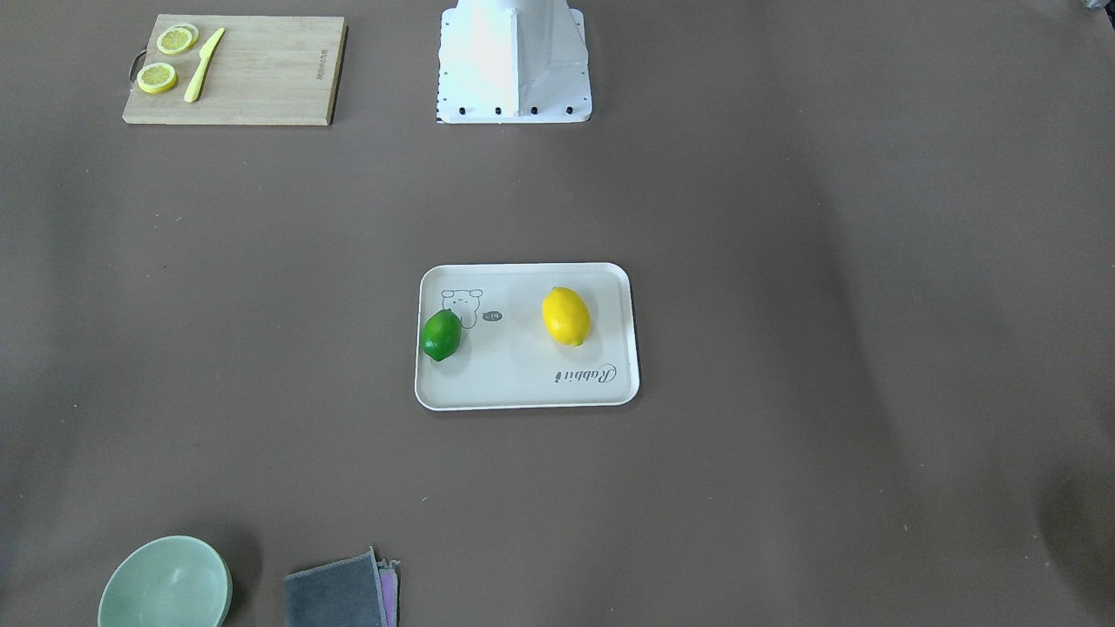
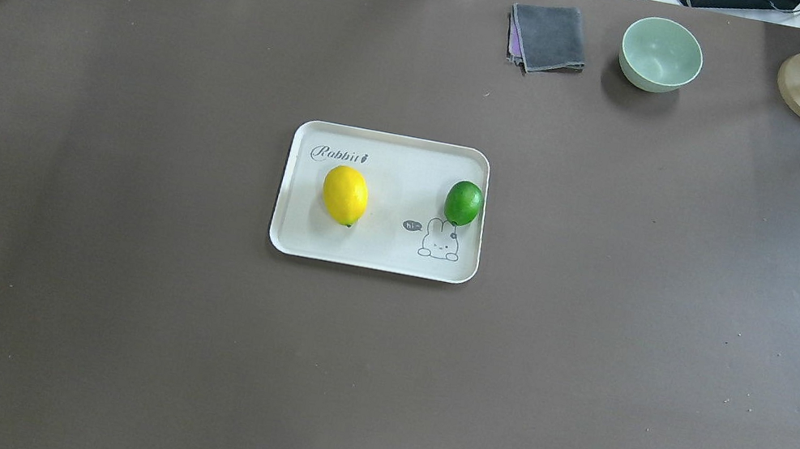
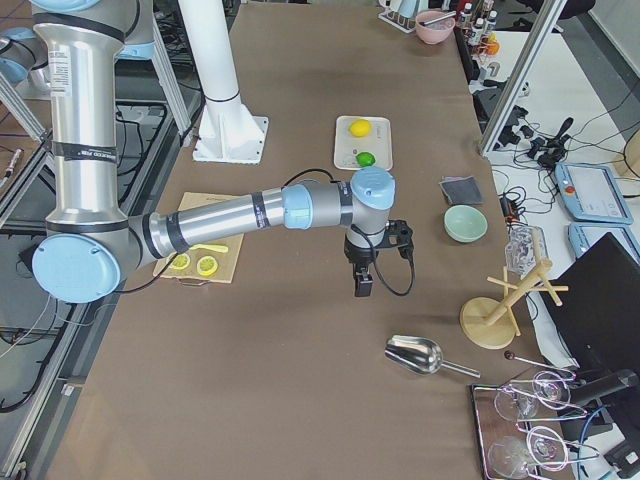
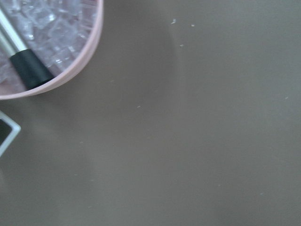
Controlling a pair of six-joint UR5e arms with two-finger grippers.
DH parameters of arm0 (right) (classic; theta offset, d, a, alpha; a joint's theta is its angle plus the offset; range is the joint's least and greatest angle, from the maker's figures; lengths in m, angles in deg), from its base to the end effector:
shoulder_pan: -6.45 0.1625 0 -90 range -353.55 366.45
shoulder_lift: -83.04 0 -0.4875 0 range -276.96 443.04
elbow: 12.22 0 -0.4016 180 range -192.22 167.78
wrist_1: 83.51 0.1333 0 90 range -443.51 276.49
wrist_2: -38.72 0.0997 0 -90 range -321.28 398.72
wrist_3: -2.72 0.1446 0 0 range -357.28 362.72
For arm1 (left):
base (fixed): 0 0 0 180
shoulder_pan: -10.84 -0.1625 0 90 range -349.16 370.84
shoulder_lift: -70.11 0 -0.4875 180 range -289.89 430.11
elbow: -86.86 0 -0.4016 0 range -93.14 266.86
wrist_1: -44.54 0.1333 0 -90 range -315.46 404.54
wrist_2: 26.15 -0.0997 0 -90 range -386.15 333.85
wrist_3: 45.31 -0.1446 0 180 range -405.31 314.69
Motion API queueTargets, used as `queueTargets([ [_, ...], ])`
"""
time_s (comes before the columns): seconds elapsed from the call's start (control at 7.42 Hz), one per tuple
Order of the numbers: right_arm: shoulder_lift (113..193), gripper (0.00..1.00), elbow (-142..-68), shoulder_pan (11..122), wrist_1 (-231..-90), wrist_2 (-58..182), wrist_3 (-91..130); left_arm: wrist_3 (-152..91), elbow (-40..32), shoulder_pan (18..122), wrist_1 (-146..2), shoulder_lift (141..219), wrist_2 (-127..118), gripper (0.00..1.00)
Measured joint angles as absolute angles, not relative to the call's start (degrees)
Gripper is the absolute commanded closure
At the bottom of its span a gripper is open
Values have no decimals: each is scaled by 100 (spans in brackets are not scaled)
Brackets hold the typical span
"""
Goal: Place all lemons on tray
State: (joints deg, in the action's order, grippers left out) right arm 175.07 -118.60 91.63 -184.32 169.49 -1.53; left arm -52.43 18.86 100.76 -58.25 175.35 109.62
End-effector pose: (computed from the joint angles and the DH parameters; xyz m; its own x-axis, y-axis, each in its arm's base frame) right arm -0.0014 -0.4796 0.6533 0.7430 -0.1772 0.6454 0.1393 0.9841 0.1099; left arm -0.0288 -0.6367 0.7700 0.6919 0.1989 -0.6941 -0.0878 0.9773 0.1926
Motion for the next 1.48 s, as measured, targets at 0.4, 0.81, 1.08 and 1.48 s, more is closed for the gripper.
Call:
queueTargets([
  [0.4, 17620, 0, -11178, 10159, -18603, 16962, -1675, -6326, 1873, 10763, -5782, 16711, 10944, 2],
  [0.81, 17673, 0, -10858, 10397, -18591, 16936, -1861, -5328, 1620, 11012, -5724, 16238, 10953, 2],
  [1.08, 17640, 0, -10913, 10404, -18590, 16965, -1525, -4508, 840, 11007, -4865, 16306, 10959, 2],
  [1.48, 17612, 0, -10921, 10399, -18590, 16968, -1411, -4061, 290, 10841, -3738, 16721, 10964, 2],
])
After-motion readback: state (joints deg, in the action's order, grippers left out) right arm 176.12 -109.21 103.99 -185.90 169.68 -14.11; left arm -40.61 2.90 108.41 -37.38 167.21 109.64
